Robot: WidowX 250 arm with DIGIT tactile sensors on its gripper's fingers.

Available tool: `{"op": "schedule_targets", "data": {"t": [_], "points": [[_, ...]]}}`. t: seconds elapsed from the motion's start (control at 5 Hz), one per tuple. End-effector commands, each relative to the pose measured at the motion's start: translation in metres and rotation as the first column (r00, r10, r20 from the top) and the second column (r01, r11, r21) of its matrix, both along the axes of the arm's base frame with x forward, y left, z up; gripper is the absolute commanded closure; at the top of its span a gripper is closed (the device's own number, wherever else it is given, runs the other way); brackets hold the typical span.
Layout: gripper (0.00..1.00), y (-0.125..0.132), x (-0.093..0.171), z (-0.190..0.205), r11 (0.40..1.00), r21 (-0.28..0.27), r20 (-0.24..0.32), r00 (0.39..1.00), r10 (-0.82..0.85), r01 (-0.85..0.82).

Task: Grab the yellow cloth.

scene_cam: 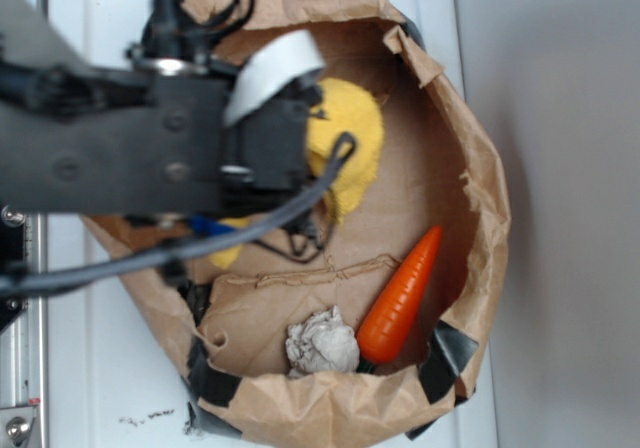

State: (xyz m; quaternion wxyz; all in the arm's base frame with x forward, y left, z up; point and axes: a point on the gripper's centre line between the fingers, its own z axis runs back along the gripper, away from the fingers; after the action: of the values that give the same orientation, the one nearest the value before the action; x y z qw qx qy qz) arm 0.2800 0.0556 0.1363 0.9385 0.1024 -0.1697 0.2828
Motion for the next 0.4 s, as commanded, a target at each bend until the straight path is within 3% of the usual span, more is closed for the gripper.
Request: {"op": "schedule_targets", "data": {"t": [0.0,0.2], "points": [[1.0,-0.0067,0.0252,0.0502,0.982,-0.149,-0.033,0.992,-0.125,0.118],[1.0,-0.0037,0.0207,0.0565,0.975,-0.176,-0.049,0.988,-0.147,0.137]]}}
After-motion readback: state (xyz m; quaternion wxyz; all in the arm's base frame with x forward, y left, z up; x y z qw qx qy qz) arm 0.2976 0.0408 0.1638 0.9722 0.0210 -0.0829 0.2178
